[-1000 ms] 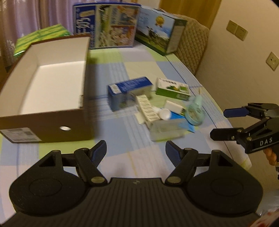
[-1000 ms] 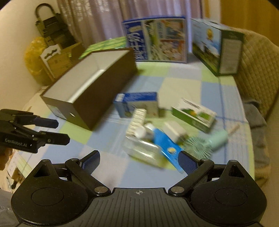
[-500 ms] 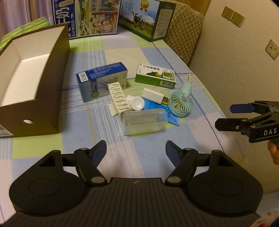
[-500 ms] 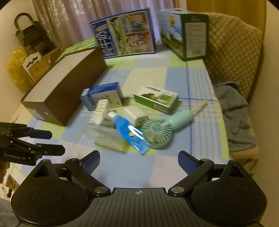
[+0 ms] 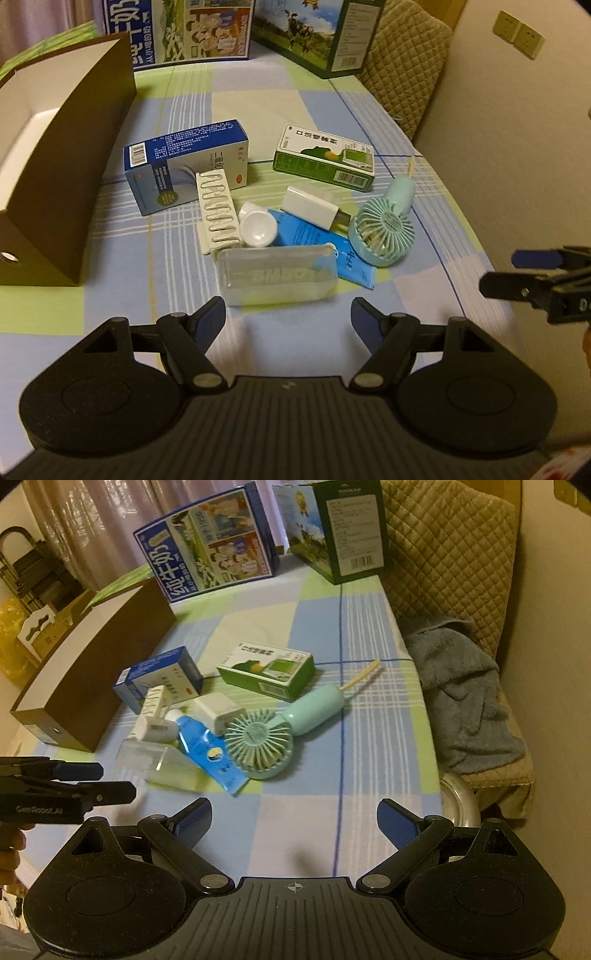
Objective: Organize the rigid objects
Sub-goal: 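Move both tools back toward the remaining items on the table, then grasp the clear plastic case with the left gripper while the right gripper grasps the blue-white card pack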
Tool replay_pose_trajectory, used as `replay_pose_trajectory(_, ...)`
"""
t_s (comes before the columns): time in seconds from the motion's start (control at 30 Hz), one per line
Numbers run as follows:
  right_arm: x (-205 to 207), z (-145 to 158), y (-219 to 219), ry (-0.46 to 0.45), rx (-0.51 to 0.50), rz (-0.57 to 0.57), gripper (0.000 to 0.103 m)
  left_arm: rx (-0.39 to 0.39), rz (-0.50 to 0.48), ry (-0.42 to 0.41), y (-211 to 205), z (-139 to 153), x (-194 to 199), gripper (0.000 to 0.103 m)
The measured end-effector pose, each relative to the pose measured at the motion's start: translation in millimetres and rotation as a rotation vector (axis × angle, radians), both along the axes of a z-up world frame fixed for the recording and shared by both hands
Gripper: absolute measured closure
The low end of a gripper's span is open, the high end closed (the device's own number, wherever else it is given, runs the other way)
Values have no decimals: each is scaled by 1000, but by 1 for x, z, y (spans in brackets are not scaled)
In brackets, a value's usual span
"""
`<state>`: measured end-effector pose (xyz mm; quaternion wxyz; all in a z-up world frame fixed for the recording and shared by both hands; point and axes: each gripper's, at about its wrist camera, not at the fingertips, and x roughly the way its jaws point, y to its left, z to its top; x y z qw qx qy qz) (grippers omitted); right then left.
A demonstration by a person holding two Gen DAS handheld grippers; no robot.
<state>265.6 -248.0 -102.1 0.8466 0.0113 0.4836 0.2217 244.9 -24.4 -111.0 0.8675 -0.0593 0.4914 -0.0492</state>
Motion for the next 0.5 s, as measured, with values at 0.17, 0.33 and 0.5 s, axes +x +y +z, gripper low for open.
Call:
replay_pose_trajectory(0.17,10,-6,-7,15,3,-1,10,6,33,21,-4,-9,11,31)
replay_pose_trajectory(0.33,20,-11,-13,23,3,-7,10,11,58,36,-9,-16,20,31)
replay_pose_trajectory(0.5,28,-16,-19,35,0,-15,10,39,78,49,-13,-23,29,31)
